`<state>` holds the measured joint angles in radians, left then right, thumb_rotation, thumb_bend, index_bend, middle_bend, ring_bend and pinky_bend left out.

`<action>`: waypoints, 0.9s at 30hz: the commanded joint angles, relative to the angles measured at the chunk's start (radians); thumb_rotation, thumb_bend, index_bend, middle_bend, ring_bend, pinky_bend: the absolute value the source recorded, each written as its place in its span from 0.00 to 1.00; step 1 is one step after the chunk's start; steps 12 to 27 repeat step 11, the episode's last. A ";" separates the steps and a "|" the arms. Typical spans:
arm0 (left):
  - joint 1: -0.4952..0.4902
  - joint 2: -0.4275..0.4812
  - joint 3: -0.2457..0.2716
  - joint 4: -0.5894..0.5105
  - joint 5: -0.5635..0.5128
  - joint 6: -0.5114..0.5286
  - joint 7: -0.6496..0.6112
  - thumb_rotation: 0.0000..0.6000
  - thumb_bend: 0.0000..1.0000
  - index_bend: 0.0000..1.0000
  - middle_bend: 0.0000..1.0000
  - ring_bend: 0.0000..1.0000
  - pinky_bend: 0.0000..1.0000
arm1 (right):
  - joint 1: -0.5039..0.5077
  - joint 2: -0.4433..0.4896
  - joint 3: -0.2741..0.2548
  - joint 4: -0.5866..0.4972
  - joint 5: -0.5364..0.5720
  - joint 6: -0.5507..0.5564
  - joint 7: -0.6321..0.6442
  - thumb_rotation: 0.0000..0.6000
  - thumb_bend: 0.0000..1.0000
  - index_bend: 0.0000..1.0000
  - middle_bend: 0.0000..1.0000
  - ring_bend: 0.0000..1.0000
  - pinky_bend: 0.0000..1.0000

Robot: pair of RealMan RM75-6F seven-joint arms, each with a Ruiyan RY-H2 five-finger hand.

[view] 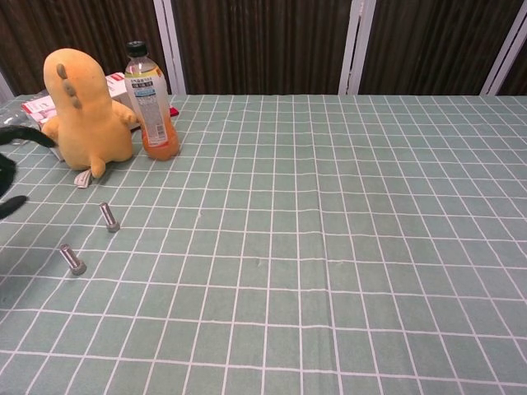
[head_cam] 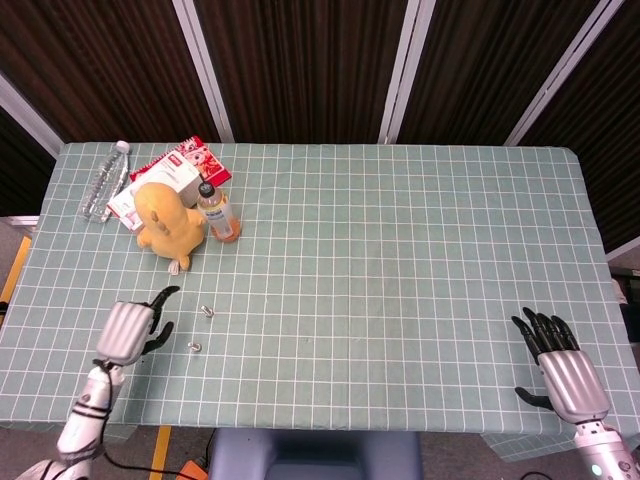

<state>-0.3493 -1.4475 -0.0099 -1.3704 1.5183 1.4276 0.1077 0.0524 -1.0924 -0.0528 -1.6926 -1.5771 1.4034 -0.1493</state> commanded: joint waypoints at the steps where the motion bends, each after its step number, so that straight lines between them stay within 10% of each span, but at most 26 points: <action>1: 0.179 0.159 0.124 -0.109 0.100 0.219 -0.188 1.00 0.38 0.00 0.00 0.00 0.04 | 0.000 -0.011 -0.001 0.007 -0.006 0.000 -0.004 1.00 0.15 0.00 0.00 0.00 0.00; 27: 0.199 0.258 0.137 -0.175 0.075 0.142 -0.152 1.00 0.38 0.00 0.00 0.00 0.02 | -0.012 -0.010 -0.010 -0.010 -0.033 0.028 -0.017 1.00 0.15 0.00 0.00 0.00 0.00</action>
